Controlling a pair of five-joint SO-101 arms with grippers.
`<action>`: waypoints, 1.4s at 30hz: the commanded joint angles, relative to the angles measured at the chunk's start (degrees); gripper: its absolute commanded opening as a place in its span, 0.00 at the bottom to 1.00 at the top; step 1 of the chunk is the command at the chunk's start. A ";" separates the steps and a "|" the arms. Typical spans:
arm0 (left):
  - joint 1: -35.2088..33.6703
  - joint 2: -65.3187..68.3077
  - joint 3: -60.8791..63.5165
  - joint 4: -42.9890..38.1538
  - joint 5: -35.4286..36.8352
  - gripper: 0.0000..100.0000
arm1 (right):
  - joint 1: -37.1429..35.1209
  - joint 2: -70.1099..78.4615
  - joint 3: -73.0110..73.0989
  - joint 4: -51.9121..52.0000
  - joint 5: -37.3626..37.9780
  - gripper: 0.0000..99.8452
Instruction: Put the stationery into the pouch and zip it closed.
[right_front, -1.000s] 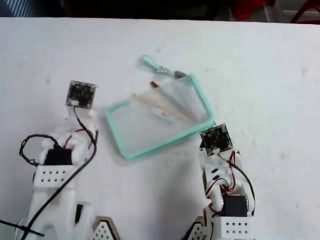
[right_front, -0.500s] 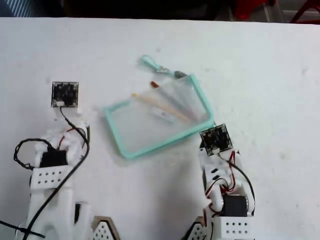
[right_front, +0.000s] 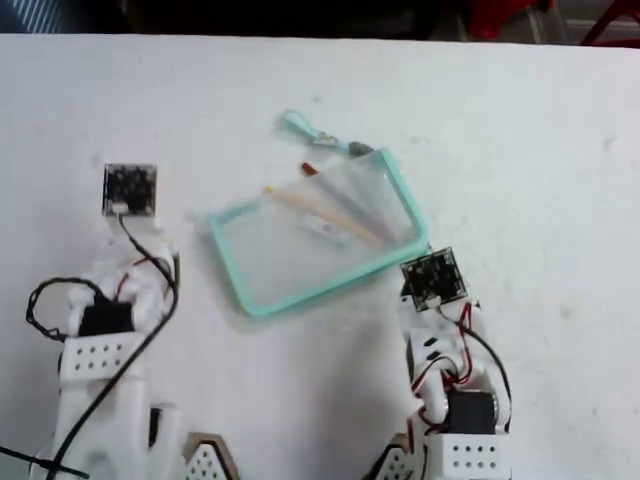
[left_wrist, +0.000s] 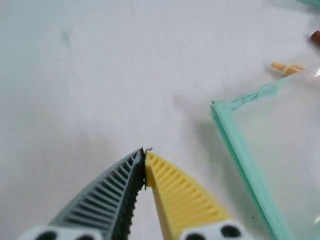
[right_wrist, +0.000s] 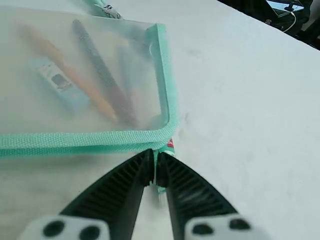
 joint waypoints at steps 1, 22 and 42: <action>-0.40 -7.69 -0.26 5.10 0.70 0.02 | 0.84 -0.04 -0.18 0.31 0.70 0.02; -0.22 -25.36 11.96 0.70 -2.37 0.03 | -9.98 1.19 -19.34 12.53 5.27 0.02; 3.82 -25.63 13.19 0.35 -4.04 0.02 | -14.29 60.26 -58.64 18.86 5.19 0.02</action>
